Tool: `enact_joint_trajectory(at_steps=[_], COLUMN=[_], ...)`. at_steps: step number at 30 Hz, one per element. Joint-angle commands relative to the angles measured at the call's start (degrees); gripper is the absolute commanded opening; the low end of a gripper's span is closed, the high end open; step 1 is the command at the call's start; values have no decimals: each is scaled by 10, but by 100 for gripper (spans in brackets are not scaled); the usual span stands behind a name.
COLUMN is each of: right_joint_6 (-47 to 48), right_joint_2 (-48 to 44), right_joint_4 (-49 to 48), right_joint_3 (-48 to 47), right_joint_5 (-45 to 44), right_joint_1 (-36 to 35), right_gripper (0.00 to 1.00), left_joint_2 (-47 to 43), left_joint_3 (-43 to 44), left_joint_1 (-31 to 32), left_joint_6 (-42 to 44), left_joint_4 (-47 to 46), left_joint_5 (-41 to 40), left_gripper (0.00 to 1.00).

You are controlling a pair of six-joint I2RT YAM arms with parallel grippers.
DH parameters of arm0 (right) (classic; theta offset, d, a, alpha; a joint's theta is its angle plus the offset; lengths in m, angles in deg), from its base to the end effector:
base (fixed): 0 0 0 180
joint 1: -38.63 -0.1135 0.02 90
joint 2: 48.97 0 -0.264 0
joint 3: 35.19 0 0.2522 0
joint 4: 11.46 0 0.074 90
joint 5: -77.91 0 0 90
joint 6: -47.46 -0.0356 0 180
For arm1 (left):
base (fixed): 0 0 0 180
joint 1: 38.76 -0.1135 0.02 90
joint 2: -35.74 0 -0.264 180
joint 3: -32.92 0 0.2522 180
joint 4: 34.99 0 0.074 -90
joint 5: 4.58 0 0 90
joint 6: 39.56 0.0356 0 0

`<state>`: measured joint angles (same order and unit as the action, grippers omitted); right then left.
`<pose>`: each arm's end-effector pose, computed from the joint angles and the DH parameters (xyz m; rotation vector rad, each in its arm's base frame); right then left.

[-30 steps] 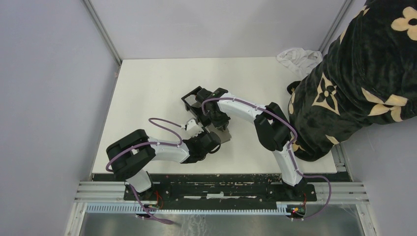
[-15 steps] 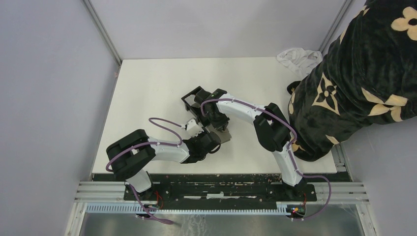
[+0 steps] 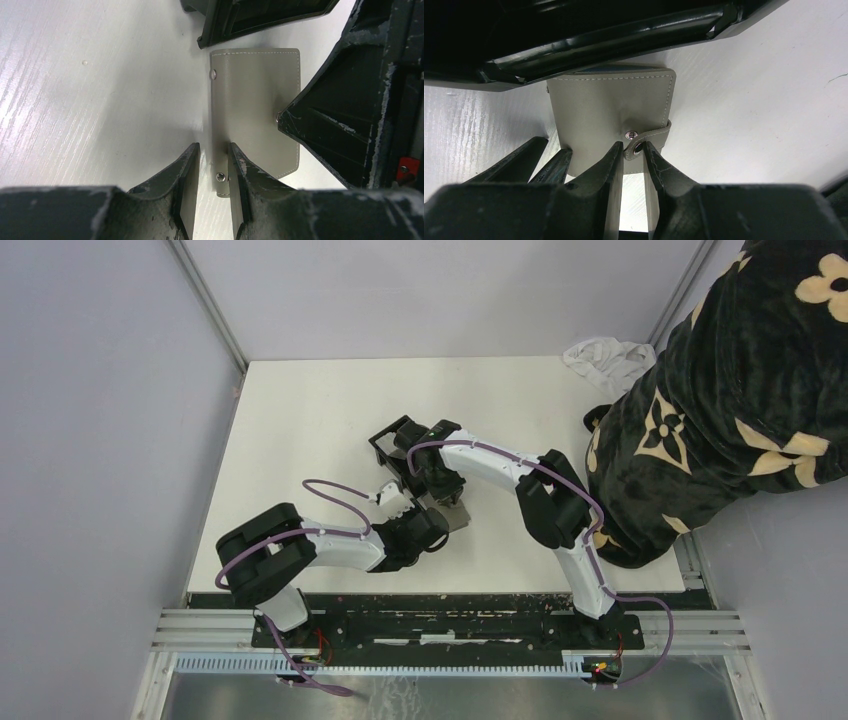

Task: Put the credit cards into the card holder
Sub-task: Close the card holder at the center of the board.

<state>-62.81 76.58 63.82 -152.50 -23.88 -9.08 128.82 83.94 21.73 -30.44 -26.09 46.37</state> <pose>0.2983 0.3172 0.1840 -0.6781 2.8495 -0.1581 0.1601 -0.2374 0.1292 -0.6754 2.1603 -0.4879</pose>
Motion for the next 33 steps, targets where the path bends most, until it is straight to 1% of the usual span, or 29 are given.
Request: enact_joint_trajectory(at_steps=[1,33], right_joint_6=[-5,-6], right_joint_2=[-10,10], right_joint_4=[-4,-7], right_joint_3=[-29,-26], right_joint_5=[-11,-11], right_joint_1=[-6,-12], right_gripper=[26,26], left_joint_2=[18,20], left_joint_3=[-12,-13], left_joint_1=[-1,-1], left_joint_6=[33,36], left_joint_4=[54,51], left_joint_5=[17,18], left_gripper=[36,36])
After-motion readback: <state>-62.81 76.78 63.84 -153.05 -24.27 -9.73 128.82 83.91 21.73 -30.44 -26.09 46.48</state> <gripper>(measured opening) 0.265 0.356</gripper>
